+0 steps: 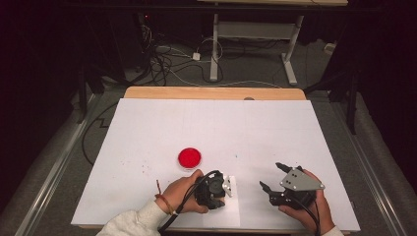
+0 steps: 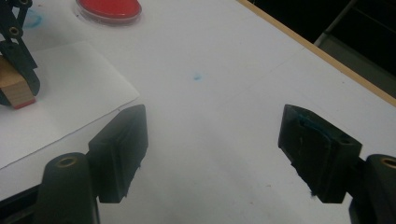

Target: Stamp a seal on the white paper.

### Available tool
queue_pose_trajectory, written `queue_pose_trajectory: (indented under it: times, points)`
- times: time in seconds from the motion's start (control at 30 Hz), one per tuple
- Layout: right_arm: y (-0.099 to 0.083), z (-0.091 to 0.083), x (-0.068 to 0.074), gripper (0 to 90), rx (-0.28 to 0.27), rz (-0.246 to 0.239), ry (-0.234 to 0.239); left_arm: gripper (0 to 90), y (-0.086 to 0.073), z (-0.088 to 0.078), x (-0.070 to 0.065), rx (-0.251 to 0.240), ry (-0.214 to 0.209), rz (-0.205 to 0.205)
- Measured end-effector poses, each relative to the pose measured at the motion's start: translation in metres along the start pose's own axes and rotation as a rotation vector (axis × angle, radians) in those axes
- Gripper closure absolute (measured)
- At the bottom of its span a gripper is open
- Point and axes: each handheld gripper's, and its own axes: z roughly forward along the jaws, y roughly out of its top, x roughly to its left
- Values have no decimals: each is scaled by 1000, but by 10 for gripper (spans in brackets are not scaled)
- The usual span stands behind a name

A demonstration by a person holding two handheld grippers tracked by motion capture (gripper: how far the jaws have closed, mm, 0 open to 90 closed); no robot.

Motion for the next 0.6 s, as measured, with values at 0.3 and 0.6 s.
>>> queue_pose_trajectory:
  times: [0.3, 0.6]
  points:
    - [1, 1, 2, 250, 0, -2, -2, 737, 8, 1, -2, 55, 12, -12]
    - [0, 2, 1, 249, 4, 1, -2, 737, 10, 1, -2, 68, 19, -6]
